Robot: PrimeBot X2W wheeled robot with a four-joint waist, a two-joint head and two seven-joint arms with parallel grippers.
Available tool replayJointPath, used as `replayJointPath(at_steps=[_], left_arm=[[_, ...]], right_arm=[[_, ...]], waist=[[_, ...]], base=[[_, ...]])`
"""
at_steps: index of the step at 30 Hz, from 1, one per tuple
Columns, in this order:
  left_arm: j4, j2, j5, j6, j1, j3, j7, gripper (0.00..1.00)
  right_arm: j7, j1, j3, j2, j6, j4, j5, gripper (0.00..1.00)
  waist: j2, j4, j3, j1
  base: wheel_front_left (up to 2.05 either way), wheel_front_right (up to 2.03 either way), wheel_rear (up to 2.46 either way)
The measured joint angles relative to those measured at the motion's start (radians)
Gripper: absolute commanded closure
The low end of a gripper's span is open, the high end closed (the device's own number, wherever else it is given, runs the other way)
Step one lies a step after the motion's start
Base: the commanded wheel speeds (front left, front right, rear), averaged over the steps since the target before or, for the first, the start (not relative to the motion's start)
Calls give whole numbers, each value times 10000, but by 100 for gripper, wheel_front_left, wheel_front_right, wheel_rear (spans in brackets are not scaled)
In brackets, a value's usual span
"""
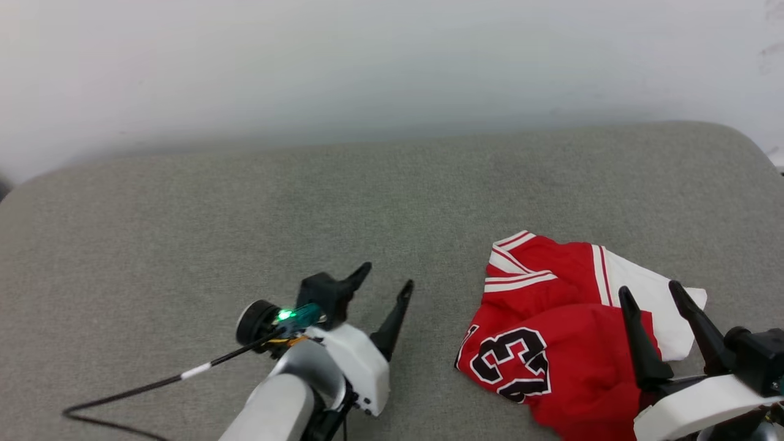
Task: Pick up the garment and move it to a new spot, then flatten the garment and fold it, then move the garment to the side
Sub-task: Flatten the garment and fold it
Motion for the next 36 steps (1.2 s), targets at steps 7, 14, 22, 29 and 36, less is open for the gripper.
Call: replayJointPath(at_steps=[7,14,22,29,36], left_arm=[[963,-299,-251,-625,-1563,-1651,1885,0],[1476,194,-1438,-683,-2750,-3638,4130,0],[2044,740,-2838,-683,-3750,-4861,5766,15],[2364,836,-3012,-698,-4035,-4999,4481,100],[1609,1622,-2947,-58,-3349,-4305,2821,100]], right_arm=[[-165,-402,92,144,0,42,-2,0],[-324,-572,127,276,0,305,21,0],[-554,-766,173,353,0,539,173,0],[-546,-816,-36,387,0,539,184,0],[-176,-723,-332,408,0,433,98,0]], waist=[[0,-639,771,1],[0,-1254,1541,1],[0,-1724,2165,1],[0,-1491,2132,2],[0,-730,1632,1]], base=[[0,0,0],[0,0,0],[0,0,0],[0,0,0],[0,0,0]])
